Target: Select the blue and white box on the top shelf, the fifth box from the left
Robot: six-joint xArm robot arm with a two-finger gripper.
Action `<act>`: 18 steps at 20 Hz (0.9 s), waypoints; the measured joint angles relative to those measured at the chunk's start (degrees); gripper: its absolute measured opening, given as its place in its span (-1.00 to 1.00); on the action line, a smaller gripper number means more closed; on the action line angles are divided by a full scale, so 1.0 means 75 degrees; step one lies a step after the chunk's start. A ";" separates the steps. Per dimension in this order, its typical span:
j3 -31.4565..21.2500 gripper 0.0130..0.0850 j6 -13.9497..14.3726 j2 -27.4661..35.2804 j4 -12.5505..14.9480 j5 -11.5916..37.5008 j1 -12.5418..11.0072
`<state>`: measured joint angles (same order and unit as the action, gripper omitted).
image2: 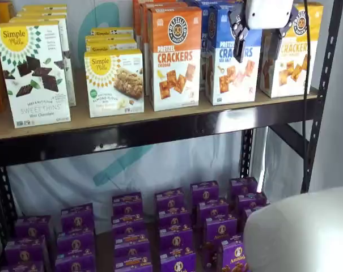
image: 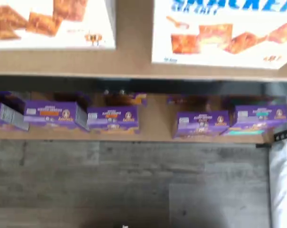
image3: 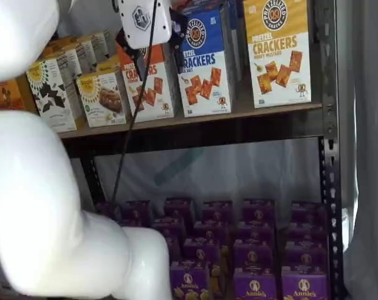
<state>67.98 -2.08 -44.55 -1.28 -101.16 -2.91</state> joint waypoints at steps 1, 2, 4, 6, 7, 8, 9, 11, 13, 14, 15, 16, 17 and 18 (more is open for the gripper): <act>0.0070 1.00 -0.0030 0.0084 0.0015 0.0064 -0.0028; 0.0134 1.00 -0.0062 0.0163 0.0019 0.0119 -0.0058; 0.0271 1.00 -0.0143 0.0341 -0.0006 0.0261 -0.0148; 0.0349 1.00 -0.0197 0.0458 -0.0024 0.0373 -0.0206; 0.0399 1.00 -0.0218 0.0527 -0.0019 0.0426 -0.0224; 0.0453 1.00 -0.0245 0.0603 -0.0026 0.0483 -0.0254; 0.0498 1.00 -0.0262 0.0666 -0.0020 0.0534 -0.0270; 0.0558 1.00 -0.0286 0.0762 -0.0003 0.0641 -0.0293; 0.0629 1.00 -0.0309 0.0879 0.0041 0.0754 -0.0312; 0.0660 1.00 -0.0319 0.0925 0.0058 0.0783 -0.0321; 0.0676 1.00 -0.0337 0.0961 0.0060 0.0837 -0.0341; 0.0680 1.00 -0.0353 0.0987 0.0060 0.0901 -0.0358; 0.0672 1.00 -0.0363 0.0994 0.0059 0.0962 -0.0371; 0.0668 1.00 -0.0365 0.1009 0.0066 0.1000 -0.0372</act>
<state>72.99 -4.82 -36.98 -0.78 -93.66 -5.70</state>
